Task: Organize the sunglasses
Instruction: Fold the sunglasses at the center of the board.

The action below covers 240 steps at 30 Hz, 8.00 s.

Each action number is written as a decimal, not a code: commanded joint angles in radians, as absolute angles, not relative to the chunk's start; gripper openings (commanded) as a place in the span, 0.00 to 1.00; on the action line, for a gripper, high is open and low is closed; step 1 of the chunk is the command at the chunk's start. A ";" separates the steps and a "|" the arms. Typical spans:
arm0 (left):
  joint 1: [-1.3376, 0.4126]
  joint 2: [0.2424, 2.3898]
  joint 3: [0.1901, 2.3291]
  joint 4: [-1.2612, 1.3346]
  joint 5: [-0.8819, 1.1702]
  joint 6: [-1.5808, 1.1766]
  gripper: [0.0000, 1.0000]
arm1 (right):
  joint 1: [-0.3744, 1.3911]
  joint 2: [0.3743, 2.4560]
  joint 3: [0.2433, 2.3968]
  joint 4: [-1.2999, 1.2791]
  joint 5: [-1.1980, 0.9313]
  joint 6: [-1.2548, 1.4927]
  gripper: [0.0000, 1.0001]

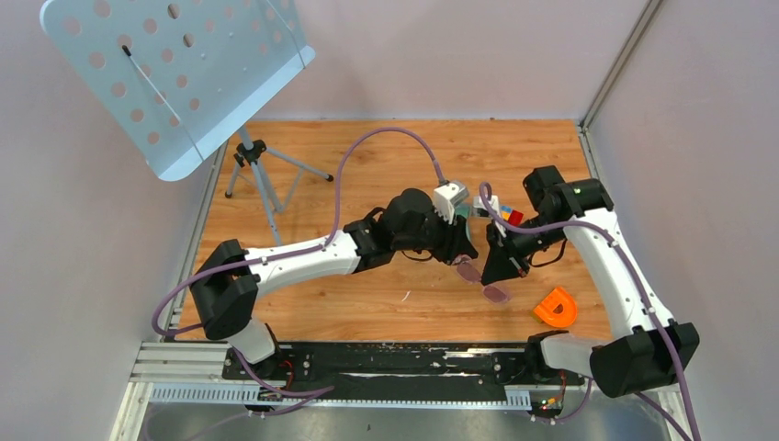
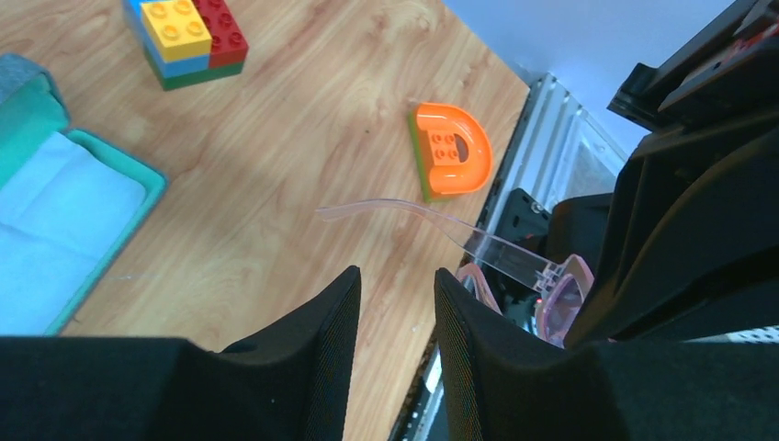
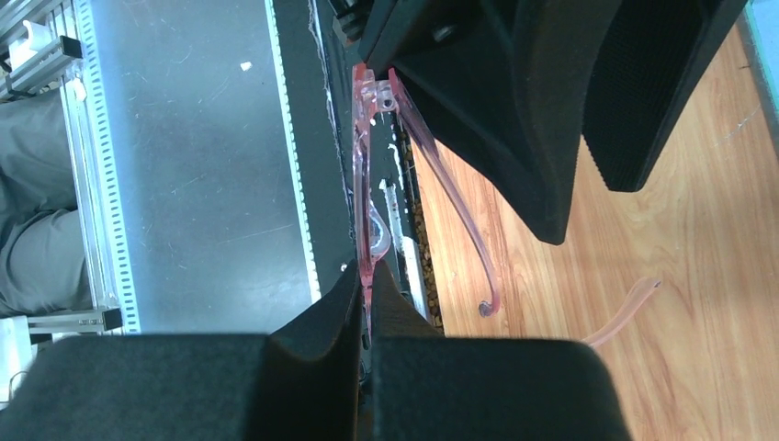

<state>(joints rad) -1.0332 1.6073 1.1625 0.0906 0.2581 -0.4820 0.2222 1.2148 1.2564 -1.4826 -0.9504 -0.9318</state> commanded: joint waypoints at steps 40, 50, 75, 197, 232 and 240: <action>-0.971 1.463 0.944 0.140 -0.049 -0.882 0.46 | 0.178 1.110 1.385 -1.377 -1.241 -0.900 0.00; -0.975 1.588 0.939 0.484 0.166 -1.042 0.46 | 0.178 1.136 1.400 -1.328 -1.295 -0.859 0.00; -0.968 1.350 0.788 0.338 -0.039 -0.888 0.44 | 0.177 1.129 1.403 -1.306 -1.295 -0.831 0.00; -1.411 1.503 1.109 -0.467 -0.164 0.846 0.53 | 0.593 1.812 1.293 -1.607 -0.998 -1.072 0.00; -1.404 1.330 0.984 -0.416 -0.180 0.699 0.29 | 0.419 1.767 1.611 -1.606 -0.917 -0.975 0.56; -1.260 1.420 1.072 -0.396 -0.160 0.607 0.28 | 0.074 1.699 1.780 -1.608 -0.990 -0.974 0.56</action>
<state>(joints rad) -1.3315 1.3651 1.0096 -0.4412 -0.1677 0.6670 0.2352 1.7664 1.7336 -1.5387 -0.9379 -0.9661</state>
